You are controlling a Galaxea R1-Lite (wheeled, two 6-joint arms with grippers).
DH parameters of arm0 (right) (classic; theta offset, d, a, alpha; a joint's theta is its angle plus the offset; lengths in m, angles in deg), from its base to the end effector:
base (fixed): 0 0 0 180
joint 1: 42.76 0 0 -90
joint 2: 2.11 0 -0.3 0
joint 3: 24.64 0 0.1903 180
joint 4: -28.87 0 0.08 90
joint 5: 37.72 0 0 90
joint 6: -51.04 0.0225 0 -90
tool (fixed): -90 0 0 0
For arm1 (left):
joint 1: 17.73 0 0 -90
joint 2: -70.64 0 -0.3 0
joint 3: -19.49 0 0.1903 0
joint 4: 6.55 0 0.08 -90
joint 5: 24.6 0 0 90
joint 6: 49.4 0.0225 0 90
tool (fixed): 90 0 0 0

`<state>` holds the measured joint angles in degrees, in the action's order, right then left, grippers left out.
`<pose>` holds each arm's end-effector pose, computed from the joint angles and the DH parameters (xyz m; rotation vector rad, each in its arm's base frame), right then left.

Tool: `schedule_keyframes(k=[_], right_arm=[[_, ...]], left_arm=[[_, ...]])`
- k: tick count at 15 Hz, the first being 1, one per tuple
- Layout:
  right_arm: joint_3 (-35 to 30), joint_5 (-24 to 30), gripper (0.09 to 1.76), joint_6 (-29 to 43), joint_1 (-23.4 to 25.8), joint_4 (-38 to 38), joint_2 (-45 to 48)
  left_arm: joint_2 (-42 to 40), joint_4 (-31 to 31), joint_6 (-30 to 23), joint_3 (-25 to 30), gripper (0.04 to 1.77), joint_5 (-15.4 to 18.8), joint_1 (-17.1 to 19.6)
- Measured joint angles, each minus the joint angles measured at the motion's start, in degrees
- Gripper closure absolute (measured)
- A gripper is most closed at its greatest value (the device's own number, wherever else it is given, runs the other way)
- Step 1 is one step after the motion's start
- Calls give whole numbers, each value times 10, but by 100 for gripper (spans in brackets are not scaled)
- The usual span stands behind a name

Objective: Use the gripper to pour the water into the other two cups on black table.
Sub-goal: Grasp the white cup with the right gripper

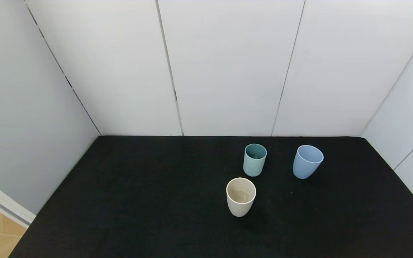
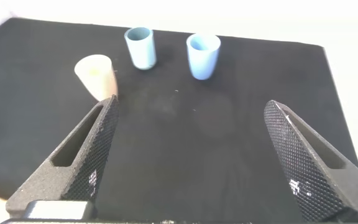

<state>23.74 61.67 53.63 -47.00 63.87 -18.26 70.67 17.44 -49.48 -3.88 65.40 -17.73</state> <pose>-0.0253 0.0018 0.1800 0.0472 0.0538 0.2367 -0.0228 0.0000 0.0744 -0.0014 0.0113 0.0000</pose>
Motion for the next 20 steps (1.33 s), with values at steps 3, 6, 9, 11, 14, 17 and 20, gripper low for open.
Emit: schedule_keyframes(k=[3,6,9,11,14,17,20], right_arm=[[37,1,15,-2,-15,-68,-100],[62,3,15,-10,-21,-151,-206],[69,2,15,-21,-44,-255,-315],[69,-2,15,-23,-74,-319,-384],[55,-25,15,-25,-131,-430,-490],[12,-34,15,-35,-174,-602,-602],[-41,-34,15,-54,-200,-762,-703]], left_arm=[[0,0,0,0,9,0,0],[0,0,0,0,9,0,0],[0,0,0,0,9,0,0],[0,0,0,0,9,0,0],[0,0,0,0,9,0,0],[0,0,0,0,9,0,0],[0,0,0,0,9,0,0]])
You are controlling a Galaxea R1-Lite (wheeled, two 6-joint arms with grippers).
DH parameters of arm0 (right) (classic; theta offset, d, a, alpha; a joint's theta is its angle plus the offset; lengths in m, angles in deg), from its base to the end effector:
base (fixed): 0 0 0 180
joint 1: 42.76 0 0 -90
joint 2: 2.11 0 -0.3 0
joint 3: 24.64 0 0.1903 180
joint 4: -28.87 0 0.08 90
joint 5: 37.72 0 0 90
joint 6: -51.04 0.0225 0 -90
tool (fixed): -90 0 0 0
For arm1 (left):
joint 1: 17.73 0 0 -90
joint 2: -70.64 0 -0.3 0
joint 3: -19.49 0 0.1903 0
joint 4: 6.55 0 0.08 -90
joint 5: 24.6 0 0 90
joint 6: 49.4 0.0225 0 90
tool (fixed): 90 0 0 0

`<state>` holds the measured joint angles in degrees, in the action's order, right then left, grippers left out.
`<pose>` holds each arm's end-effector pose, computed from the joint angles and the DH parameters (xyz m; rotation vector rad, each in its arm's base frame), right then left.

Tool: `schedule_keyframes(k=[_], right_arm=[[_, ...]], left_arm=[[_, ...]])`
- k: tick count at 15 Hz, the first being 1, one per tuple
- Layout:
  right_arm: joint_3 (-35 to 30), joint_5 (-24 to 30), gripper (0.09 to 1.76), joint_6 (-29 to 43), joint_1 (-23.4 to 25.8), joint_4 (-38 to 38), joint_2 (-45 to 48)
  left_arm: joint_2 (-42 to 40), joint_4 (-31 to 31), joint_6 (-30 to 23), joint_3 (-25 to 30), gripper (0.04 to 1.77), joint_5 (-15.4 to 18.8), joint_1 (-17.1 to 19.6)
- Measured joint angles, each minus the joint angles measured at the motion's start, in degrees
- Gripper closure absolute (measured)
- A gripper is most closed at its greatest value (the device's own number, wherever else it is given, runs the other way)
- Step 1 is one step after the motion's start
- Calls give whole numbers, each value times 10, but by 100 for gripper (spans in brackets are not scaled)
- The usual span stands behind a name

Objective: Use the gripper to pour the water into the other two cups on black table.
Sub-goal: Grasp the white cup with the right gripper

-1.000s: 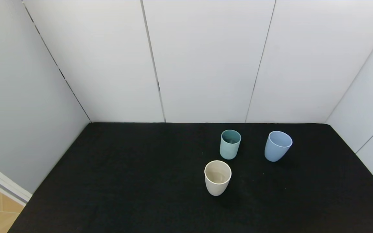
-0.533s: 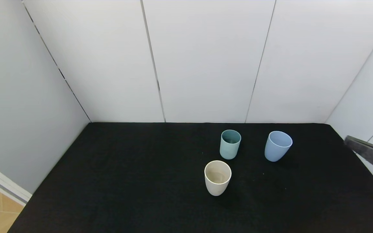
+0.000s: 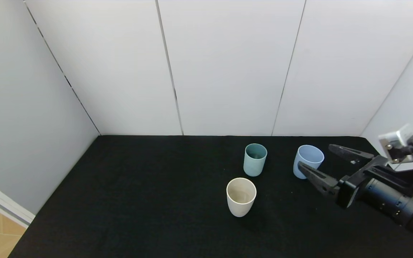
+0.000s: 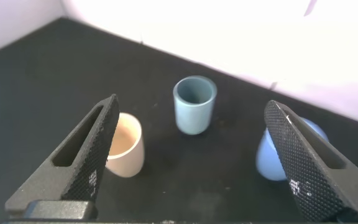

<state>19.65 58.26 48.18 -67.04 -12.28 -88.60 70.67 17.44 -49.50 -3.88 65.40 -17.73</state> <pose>0.2041 0.0946 0.1697 -0.0517 0.0051 0.5285 -0.0228 0.0000 0.0744 -0.0017 0.0113 0.0000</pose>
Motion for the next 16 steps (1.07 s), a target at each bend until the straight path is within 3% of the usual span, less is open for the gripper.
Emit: schedule_keyframes(k=[2,8,14,16], right_arm=[[-25,0,15,-4,-20,-44,-49],[-48,-33,15,-8,-85,-59,-142],[-48,-67,15,-16,-133,-205,-268],[-48,-69,15,-20,-141,-214,-299]], left_arm=[[0,0,0,0,9,0,0],[0,0,0,0,9,0,0],[0,0,0,0,9,0,0],[0,0,0,0,9,0,0]])
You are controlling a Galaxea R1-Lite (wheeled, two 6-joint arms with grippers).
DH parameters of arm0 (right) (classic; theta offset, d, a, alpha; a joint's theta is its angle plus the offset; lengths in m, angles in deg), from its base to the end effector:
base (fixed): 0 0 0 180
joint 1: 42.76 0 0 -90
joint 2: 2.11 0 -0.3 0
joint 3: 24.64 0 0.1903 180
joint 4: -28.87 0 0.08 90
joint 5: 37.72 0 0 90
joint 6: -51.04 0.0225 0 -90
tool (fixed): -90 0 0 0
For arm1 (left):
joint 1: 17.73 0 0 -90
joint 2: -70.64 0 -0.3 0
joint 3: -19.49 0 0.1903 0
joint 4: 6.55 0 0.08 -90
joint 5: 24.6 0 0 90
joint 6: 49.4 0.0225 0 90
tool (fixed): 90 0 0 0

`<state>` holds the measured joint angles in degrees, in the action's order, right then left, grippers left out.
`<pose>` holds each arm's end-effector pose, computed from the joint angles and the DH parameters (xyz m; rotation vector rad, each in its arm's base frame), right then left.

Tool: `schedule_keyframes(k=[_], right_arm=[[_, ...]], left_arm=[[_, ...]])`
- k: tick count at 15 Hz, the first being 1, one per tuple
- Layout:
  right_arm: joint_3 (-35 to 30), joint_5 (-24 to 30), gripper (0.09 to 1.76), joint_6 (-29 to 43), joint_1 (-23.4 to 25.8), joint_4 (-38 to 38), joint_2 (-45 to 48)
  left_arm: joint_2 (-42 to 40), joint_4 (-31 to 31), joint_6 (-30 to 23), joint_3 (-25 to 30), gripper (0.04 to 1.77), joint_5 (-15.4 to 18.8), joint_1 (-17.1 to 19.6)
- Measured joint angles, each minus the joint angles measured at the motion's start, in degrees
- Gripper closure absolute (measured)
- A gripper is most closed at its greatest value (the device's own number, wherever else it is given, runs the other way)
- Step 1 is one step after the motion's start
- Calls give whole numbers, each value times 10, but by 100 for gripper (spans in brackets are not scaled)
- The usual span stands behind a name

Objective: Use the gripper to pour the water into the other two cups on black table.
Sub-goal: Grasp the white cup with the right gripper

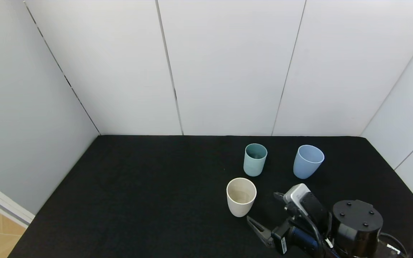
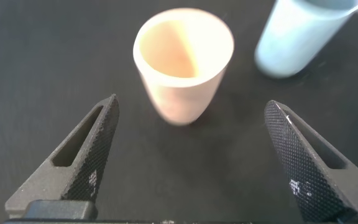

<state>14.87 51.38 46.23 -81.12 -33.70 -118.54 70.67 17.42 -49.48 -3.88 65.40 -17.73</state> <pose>0.2166 0.1709 0.0579 -0.1662 0.2128 0.6604 -0.0228 0.0000 0.0744 -0.0014 0.0110 0.0000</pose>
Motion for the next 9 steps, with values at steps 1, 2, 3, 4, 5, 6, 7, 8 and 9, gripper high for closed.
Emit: schedule_keyframes(k=[1,2,3,4,5,6,7,8,9], right_arm=[[2,0,15,0,-2,0,-10],[4,0,15,0,-4,-1,-18],[5,-1,15,0,-7,-1,-26],[8,-1,15,-1,-8,-2,-34],[13,-1,15,0,-10,-2,-42],[18,-1,15,-1,-12,-1,-49],[22,-1,15,0,-14,-2,-56],[26,-1,15,-1,-17,-1,-61],[31,-1,15,-1,-19,-1,-67]], left_arm=[[0,0,0,0,9,0,0],[0,0,0,0,9,0,0],[0,0,0,0,9,0,0],[0,0,0,0,9,0,0],[0,0,0,0,9,0,0],[0,0,0,0,9,0,0],[0,0,0,0,9,0,0],[0,0,0,0,9,0,0],[0,0,0,0,9,0,0]])
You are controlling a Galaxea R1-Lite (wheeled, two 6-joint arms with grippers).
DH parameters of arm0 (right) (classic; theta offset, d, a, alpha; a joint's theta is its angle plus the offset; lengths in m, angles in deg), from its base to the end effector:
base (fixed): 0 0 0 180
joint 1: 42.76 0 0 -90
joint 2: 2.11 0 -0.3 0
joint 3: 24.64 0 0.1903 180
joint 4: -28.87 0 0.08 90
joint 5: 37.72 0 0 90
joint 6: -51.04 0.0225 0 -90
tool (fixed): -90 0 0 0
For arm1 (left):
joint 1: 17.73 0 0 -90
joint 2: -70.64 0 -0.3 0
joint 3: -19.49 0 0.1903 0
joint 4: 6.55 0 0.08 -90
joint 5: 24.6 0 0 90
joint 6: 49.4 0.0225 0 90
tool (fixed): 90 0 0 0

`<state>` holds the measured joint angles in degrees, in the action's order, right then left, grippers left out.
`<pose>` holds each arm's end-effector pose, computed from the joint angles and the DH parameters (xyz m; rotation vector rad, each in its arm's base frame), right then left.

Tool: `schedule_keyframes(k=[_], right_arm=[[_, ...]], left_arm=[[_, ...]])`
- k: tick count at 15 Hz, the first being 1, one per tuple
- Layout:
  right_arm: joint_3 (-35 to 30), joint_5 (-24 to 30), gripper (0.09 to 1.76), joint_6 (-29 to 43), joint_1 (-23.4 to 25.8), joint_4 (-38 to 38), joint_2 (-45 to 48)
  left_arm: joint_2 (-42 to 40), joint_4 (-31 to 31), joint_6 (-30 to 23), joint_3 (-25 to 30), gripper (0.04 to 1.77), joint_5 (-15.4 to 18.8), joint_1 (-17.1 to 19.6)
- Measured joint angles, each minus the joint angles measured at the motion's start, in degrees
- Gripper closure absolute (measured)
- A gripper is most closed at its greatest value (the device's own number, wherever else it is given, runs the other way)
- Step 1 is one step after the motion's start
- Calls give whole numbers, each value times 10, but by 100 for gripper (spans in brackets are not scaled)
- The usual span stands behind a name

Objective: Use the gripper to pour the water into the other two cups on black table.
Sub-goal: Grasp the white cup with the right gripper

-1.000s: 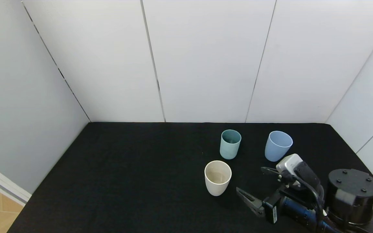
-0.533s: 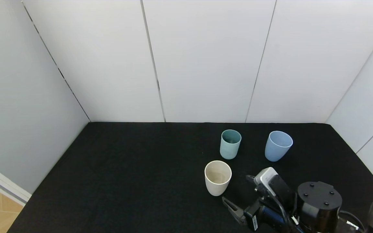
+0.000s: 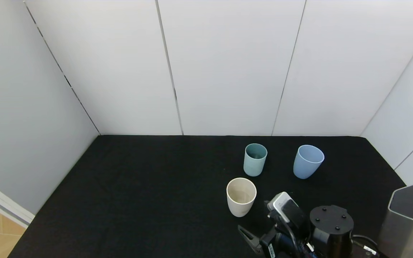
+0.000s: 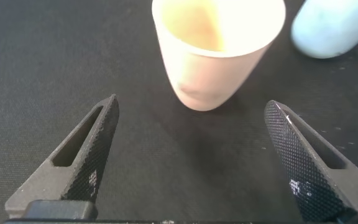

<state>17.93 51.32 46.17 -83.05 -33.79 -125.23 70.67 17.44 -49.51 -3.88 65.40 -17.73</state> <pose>0.2235 0.1890 0.0321 -0.1932 0.2691 0.6936 -0.0228 0.0000 0.0744 -0.0019 0.0113 0.0000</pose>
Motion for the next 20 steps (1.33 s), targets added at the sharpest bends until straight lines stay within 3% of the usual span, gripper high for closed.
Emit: schedule_keyframes(k=[5,15,20], right_arm=[[29,0,15,-1,-3,6,-18],[134,0,15,-2,-3,88,-37],[144,0,14,-2,-1,88,-47]], left_arm=[[0,0,0,0,9,0,0],[0,0,0,0,9,0,0],[0,0,0,0,9,0,0]])
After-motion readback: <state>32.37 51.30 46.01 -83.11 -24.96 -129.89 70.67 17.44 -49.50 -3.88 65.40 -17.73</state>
